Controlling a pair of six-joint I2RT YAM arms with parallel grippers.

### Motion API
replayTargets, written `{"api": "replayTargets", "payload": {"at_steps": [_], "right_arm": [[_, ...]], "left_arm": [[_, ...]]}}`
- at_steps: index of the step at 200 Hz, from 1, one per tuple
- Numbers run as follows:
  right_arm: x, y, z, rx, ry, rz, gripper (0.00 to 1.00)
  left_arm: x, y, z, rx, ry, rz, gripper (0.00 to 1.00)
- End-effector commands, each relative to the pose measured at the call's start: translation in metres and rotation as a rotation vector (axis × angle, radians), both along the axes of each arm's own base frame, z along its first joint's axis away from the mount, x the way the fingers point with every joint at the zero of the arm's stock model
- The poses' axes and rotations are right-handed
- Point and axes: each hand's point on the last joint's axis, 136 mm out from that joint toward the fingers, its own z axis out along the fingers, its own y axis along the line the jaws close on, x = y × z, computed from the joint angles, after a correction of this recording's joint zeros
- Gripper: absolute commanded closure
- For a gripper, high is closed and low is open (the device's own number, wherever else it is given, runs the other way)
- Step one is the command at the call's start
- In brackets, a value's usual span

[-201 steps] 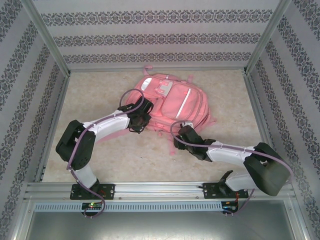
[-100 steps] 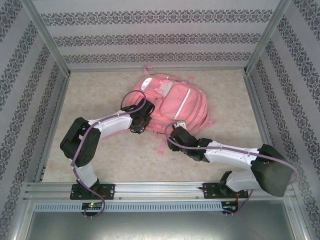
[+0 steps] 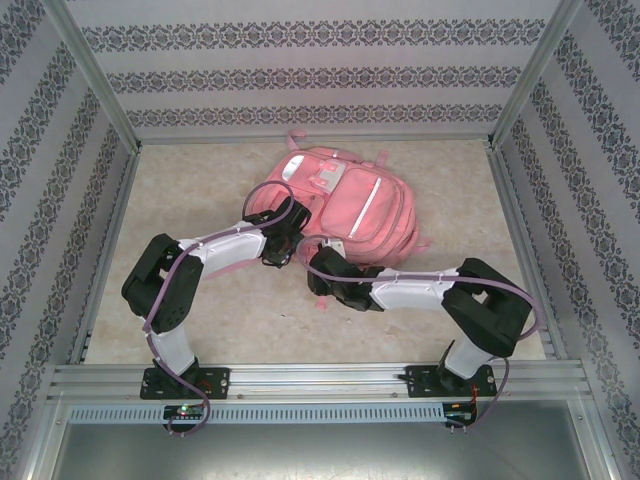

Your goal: Pack books, pencil case, and school supplies into a backpack

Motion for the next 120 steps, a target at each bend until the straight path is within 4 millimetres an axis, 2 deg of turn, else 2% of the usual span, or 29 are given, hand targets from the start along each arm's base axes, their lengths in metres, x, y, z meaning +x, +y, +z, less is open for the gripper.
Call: {"api": "replayTargets", "payload": {"at_steps": [1,48,89,120], "right_arm": [[0.008,0.001,-0.003,0.011,0.006,-0.097,0.7],[0.017,0.012,-0.011,0.024,0.022,-0.137,0.7],[0.022,0.006,-0.024,-0.011,0.059,-0.206,0.7],[0.026,0.009,-0.031,-0.016,0.077,-0.22,0.68]], "left_arm": [[0.007,-0.008,-0.007,-0.008,-0.034,-0.009,1.0],[0.006,-0.01,-0.009,-0.017,-0.026,-0.01,1.0],[0.005,-0.011,-0.011,-0.028,-0.023,-0.009,1.0],[0.005,-0.012,-0.011,-0.031,-0.023,-0.009,1.0]]}}
